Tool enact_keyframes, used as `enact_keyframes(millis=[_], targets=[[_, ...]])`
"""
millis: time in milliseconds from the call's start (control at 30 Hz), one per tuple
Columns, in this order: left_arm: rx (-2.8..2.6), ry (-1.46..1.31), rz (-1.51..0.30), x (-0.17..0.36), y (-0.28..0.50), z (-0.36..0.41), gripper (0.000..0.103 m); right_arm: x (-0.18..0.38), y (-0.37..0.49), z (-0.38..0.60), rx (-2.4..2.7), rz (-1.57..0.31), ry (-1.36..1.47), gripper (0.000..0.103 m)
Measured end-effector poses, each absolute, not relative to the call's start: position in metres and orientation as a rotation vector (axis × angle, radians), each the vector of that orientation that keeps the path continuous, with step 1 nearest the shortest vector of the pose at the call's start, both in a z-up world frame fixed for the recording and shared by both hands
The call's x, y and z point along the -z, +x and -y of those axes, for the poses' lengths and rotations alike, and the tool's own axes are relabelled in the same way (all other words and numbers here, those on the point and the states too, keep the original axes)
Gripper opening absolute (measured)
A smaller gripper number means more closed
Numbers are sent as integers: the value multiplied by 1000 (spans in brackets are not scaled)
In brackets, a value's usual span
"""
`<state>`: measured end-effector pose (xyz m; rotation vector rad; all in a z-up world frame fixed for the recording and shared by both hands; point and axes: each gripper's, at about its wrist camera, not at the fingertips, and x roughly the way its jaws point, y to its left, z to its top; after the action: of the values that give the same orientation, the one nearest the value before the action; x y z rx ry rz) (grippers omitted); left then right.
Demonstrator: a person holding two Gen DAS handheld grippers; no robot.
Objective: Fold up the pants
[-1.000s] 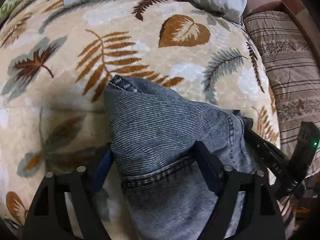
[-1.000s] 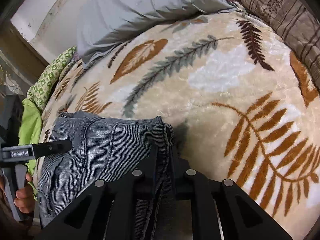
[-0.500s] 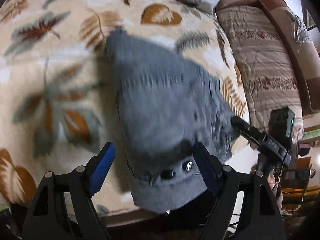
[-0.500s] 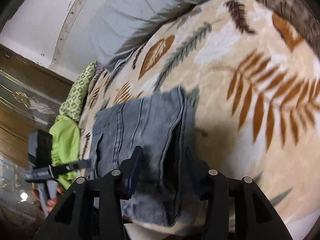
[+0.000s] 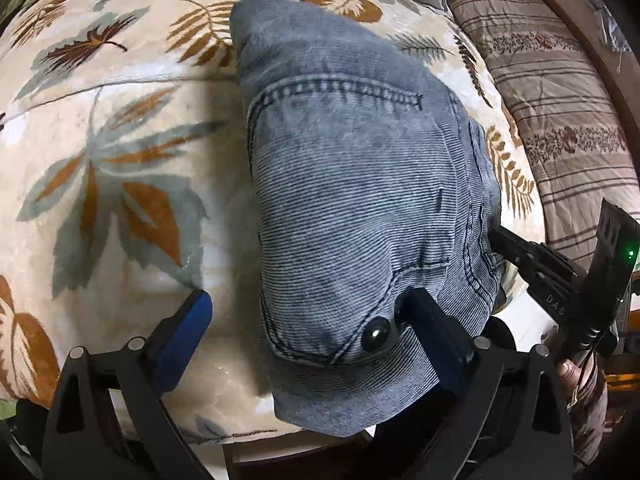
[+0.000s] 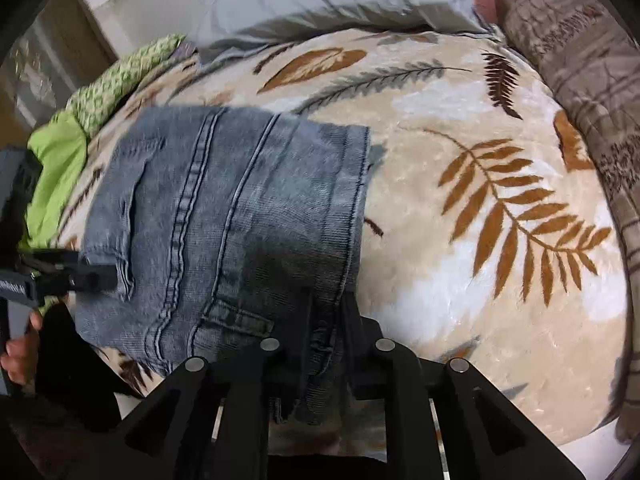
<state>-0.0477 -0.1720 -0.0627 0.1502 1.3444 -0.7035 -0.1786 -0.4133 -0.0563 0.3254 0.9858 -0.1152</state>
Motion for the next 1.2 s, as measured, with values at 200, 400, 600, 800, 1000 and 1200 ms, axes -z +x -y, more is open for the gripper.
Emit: enact_keyframes(millis=[200, 400, 600, 800, 1000, 1200], targets=[[732, 172, -1221, 22, -42, 165, 98, 24, -194, 449, 76, -826, 575, 34], [711, 89, -1205, 6, -12, 161, 98, 23, -175, 465, 87, -802, 666, 44], [642, 45, -1275, 23, 13, 174, 98, 44, -140, 463, 82, -834, 710, 44], [632, 77, -1265, 29, 15, 188, 98, 59, -119, 463, 99, -869, 707, 45], [619, 82, -1285, 38, 24, 199, 98, 64, -109, 466, 106, -871, 709, 46], [626, 94, -1290, 38, 26, 208, 96, 56, -100, 459, 113, -887, 593, 10]])
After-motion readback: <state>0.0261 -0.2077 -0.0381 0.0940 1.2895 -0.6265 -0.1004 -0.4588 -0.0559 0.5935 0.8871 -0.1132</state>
